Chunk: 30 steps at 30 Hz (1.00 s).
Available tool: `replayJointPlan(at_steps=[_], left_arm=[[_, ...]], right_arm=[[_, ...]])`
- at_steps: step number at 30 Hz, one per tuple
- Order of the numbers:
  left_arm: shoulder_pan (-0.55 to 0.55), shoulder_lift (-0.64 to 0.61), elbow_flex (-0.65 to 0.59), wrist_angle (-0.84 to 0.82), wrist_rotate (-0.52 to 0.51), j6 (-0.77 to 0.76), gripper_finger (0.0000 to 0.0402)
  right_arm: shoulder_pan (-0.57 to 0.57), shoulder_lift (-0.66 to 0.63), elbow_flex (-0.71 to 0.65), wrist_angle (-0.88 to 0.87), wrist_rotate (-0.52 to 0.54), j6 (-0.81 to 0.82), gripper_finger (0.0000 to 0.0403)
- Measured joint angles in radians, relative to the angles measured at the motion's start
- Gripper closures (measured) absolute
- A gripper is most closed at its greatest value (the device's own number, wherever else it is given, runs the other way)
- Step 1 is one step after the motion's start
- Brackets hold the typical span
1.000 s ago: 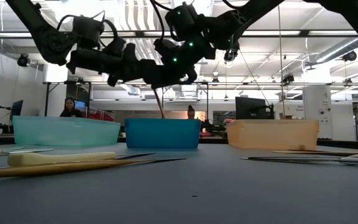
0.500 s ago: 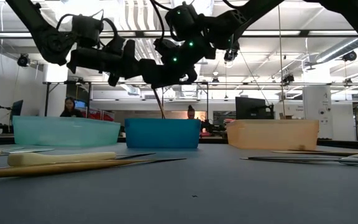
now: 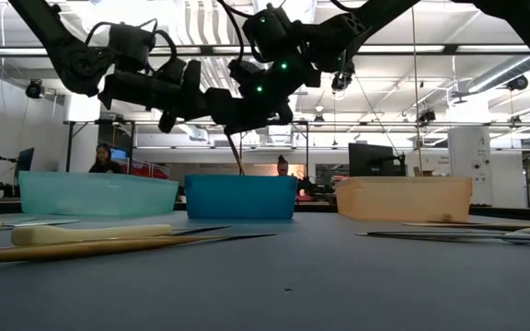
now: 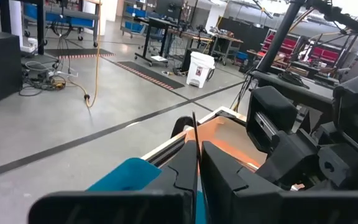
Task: Sort silverware by color (type)
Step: Put the gold table knife into the blue bin, then put the yellow knife into the green bin
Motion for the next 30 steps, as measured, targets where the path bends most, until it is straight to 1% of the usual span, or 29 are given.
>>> replayJointPlan(at_steps=[3, 5, 8, 11, 16, 20, 22, 26, 30], left_arm=[[0.000, 0.000, 0.000, -0.005, -0.001, 0.000, 0.0401], [0.002, 0.000, 0.000, -0.005, -0.024, 0.010, 0.0401], [0.004, -0.001, 0.000, -0.005, -0.030, 0.012, 0.0401], [0.001, -0.001, 0.000, -0.001, -0.018, 0.012, 0.0401], [0.002, -0.001, 0.000, -0.007, -0.017, 0.010, 0.0401], [0.002, 0.003, 0.000, -0.015, -0.015, 0.012, 0.0401], [0.002, 0.010, 0.000, -0.016, -0.014, 0.013, 0.0401], [0.002, 0.016, 0.000, -0.022, -0.009, 0.013, 0.0401], [0.002, 0.014, 0.000, -0.038, 0.000, 0.026, 0.0401]], right_arm=[[0.001, 0.000, 0.000, -0.007, 0.001, 0.003, 0.0386], [0.002, 0.000, 0.000, -0.023, 0.000, 0.002, 0.0380], [0.003, 0.000, 0.000, -0.048, -0.020, 0.007, 0.0361], [0.001, 0.000, 0.000, -0.063, -0.023, 0.042, 0.0328], [-0.001, 0.000, 0.000, -0.065, -0.021, 0.039, 0.0265], [-0.001, -0.022, -0.001, -0.085, -0.023, 0.037, 0.0232], [-0.001, -0.038, -0.001, -0.100, -0.022, 0.036, 0.0225], [-0.001, -0.073, -0.001, -0.153, -0.023, 0.035, 0.0223], [-0.001, -0.111, -0.002, -0.242, -0.023, 0.031, 0.0223]])
